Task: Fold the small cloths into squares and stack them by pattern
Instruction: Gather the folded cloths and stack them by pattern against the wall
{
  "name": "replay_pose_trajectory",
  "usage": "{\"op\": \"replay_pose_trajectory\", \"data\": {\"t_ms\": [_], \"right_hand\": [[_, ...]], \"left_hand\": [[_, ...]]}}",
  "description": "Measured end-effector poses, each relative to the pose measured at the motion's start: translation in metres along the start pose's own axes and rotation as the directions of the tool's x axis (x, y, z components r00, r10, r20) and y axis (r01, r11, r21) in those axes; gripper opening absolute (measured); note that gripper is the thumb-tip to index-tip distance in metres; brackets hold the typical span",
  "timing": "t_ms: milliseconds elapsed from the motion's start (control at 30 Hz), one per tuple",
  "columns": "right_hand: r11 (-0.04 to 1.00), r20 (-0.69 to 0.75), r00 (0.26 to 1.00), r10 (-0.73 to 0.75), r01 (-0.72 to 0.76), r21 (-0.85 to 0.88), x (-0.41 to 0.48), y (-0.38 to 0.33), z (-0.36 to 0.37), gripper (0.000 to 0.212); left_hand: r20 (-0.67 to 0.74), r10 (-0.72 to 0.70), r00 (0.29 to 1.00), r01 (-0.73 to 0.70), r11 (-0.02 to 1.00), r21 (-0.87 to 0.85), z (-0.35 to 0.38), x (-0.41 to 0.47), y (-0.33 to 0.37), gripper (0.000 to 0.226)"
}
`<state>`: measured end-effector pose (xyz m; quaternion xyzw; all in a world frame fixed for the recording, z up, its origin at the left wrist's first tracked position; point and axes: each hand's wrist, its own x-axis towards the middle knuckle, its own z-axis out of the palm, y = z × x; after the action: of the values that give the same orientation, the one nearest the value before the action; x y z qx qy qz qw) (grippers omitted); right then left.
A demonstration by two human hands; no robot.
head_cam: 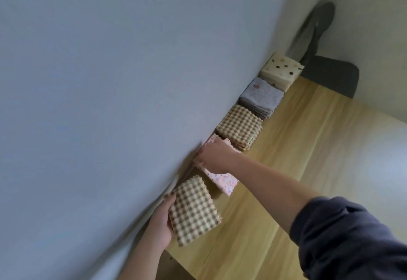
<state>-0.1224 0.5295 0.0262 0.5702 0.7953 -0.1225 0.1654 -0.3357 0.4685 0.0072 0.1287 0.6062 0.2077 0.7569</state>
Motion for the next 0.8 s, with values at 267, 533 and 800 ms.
{"op": "replay_pose_trajectory", "data": {"t_ms": [267, 533, 800], "right_hand": [[0.465, -0.011, 0.919, 0.393, -0.189, 0.865, -0.053, -0.006, 0.022, 0.028], [-0.353, 0.368, 0.886, 0.282, -0.261, 0.898, -0.11, 0.018, 0.016, 0.032], [-0.645, 0.429, 0.696, 0.576, 0.064, 0.762, -0.116, 0.035, 0.035, 0.009]], "left_hand": [[0.093, -0.022, 0.995, 0.016, 0.998, 0.066, 0.018, 0.01, 0.014, 0.027], [0.344, 0.014, 0.939, -0.159, 0.905, 0.395, 0.094, 0.013, 0.056, 0.032], [0.467, -0.014, 0.884, -0.089, 0.976, 0.197, 0.102, 0.029, 0.051, 0.041]]}}
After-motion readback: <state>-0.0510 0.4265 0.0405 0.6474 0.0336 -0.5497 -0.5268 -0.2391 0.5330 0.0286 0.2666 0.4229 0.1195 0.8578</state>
